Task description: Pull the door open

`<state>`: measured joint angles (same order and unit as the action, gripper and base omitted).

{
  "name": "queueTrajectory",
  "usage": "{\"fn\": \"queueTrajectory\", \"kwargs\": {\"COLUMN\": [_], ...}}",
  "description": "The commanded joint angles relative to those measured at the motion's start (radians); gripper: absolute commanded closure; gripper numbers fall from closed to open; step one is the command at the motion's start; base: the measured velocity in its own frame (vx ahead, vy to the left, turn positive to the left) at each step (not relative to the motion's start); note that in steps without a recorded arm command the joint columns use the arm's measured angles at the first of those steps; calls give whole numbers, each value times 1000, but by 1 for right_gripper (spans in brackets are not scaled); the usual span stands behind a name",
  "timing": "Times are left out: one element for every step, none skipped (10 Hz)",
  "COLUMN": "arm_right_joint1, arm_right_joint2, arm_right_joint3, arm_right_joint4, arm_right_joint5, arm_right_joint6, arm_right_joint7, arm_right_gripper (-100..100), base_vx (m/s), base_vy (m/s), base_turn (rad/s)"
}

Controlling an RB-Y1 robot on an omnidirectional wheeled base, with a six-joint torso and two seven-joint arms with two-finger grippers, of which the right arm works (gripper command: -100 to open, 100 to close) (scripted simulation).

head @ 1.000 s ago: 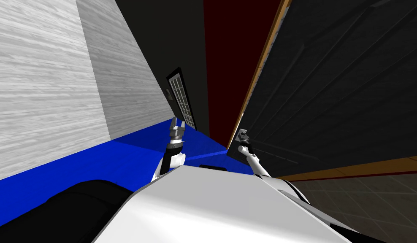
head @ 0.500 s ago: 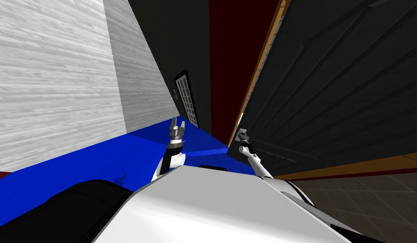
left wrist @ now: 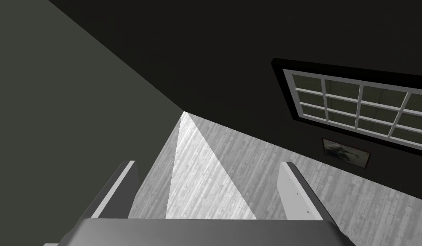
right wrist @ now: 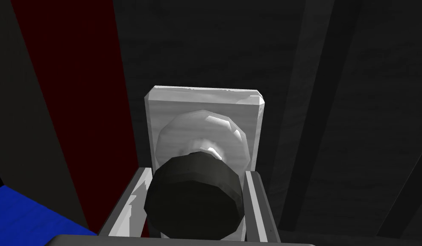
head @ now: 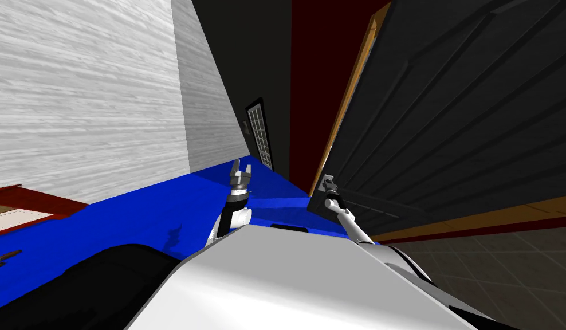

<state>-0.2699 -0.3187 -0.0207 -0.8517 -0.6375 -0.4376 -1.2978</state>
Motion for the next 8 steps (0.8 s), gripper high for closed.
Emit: {"fn": "queueTrajectory", "kwargs": {"arm_right_joint1": [0, 3, 2, 2, 1, 0, 0, -1], "arm_right_joint2": [0, 0, -2, -4, -6, -8, -10, -12], "arm_right_joint3": [0, 12, 17, 23, 32, 39, 45, 51], "arm_right_joint4": [0, 0, 0, -1, -2, -3, -4, -5], "arm_right_joint5": [0, 6, 10, 13, 20, 24, 29, 33], "arm_right_joint6": [0, 3, 3, 3, 2, 2, 2, 2], "arm_right_joint7": [0, -13, -19, -27, -38, -47, -55, -63], "arm_right_gripper": [100, 100, 100, 100, 100, 100, 100, 100], "base_vx": [-111, -151, -245, -239, -214, -234, -230, -205], "base_vy": [-27, -30, -70, -85, -83, -60, -43, -65], "base_turn": [45, 119, 127, 122, 159, 126, 136, 128]}}
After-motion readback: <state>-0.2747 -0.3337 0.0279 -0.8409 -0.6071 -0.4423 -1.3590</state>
